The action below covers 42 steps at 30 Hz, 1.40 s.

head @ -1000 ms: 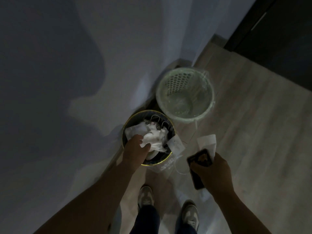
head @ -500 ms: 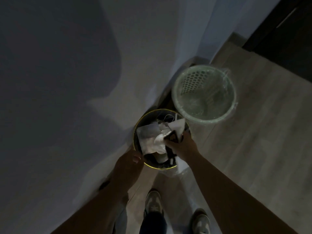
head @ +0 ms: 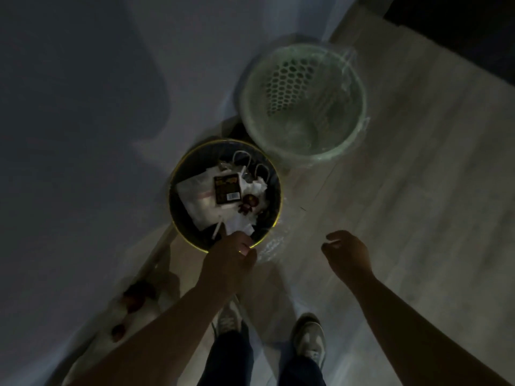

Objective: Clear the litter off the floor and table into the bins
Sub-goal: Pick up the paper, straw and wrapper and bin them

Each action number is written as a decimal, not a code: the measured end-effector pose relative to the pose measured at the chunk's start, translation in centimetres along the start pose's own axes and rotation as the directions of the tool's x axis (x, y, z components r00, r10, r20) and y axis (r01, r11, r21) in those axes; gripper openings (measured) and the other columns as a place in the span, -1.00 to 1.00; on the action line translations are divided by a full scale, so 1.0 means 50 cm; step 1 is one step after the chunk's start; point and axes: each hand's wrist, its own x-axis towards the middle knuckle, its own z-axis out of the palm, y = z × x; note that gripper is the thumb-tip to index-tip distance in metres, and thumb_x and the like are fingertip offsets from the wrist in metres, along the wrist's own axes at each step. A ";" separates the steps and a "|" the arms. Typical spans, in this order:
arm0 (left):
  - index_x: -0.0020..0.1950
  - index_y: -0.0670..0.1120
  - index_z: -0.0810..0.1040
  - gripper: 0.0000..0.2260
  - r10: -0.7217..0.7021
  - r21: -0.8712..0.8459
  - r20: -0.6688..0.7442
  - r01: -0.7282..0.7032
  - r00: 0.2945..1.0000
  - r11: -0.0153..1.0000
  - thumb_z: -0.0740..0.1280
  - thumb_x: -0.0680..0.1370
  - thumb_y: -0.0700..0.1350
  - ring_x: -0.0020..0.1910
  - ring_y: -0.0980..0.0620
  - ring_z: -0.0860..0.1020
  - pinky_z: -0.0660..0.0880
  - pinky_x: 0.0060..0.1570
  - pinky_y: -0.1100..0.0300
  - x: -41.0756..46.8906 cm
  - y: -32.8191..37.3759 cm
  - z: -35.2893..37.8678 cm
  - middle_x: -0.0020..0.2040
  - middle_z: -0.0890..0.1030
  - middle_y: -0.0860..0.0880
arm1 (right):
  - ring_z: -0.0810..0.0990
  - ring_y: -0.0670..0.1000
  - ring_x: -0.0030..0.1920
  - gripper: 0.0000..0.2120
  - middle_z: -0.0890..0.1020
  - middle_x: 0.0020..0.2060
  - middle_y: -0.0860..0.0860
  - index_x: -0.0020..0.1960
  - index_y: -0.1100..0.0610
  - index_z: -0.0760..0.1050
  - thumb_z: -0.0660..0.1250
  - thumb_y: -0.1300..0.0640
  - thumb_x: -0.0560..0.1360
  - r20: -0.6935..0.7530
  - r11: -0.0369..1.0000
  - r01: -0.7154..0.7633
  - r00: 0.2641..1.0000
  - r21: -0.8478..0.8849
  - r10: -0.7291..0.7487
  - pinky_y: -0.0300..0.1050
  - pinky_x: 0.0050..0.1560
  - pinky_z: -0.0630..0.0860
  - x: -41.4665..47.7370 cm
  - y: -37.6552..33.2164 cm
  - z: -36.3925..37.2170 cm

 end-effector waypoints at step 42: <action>0.56 0.02 0.01 -0.31 0.217 0.273 -0.019 -0.204 0.976 0.940 0.34 0.54 -0.06 0.44 -0.01 0.31 0.35 0.34 -0.05 0.213 -0.177 0.313 0.46 0.35 -0.01 | -0.26 0.20 0.53 -0.20 -0.23 0.56 0.02 0.57 -0.12 -0.16 0.29 -0.08 0.53 0.358 0.544 0.597 0.797 -0.590 -0.486 0.15 0.49 0.02 0.413 0.224 0.277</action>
